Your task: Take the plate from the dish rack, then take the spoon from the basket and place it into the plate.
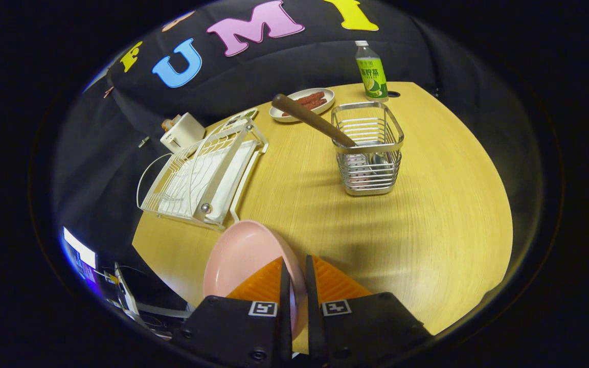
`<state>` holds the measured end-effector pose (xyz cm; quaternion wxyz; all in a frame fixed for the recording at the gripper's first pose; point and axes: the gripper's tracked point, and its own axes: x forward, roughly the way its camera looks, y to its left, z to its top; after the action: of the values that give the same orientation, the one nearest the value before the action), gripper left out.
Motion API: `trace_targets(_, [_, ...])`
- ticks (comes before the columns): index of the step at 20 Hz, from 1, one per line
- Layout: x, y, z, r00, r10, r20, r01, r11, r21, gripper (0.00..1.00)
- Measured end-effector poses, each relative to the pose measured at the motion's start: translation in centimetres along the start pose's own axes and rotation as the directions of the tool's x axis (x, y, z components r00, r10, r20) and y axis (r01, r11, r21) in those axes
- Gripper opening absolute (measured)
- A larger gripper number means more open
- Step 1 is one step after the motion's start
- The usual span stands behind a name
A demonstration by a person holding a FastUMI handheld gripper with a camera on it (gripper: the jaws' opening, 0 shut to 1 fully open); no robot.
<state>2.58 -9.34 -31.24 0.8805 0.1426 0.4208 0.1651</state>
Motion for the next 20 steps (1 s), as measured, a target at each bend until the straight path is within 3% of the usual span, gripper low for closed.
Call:
trace_targets(3, [0.9, -0.8, -0.3, 0.999, 0.028, -0.022, -0.028, 0.999, 0.014, 0.18])
trace_targets(7, [-0.7, -1.8, 2.3, 0.999, 0.022, 0.038, -0.024, 0.998, 0.053, 0.48])
trace_targets(10, [-3.9, -2.7, 6.3, 0.985, -0.014, 0.174, 0.006, 0.999, 0.048, 0.97])
trace_targets(15, [-7.6, -2.9, 13.9, 0.903, -0.028, 0.429, 0.094, 0.986, -0.135, 0.98])
trace_targets(18, [-7.6, -1.4, 15.9, 0.873, 0.034, 0.487, 0.107, 0.960, -0.259, 0.98])
trace_targets(20, [-6.5, -0.7, 16.5, 0.872, 0.056, 0.486, 0.117, 0.941, -0.319, 0.98])
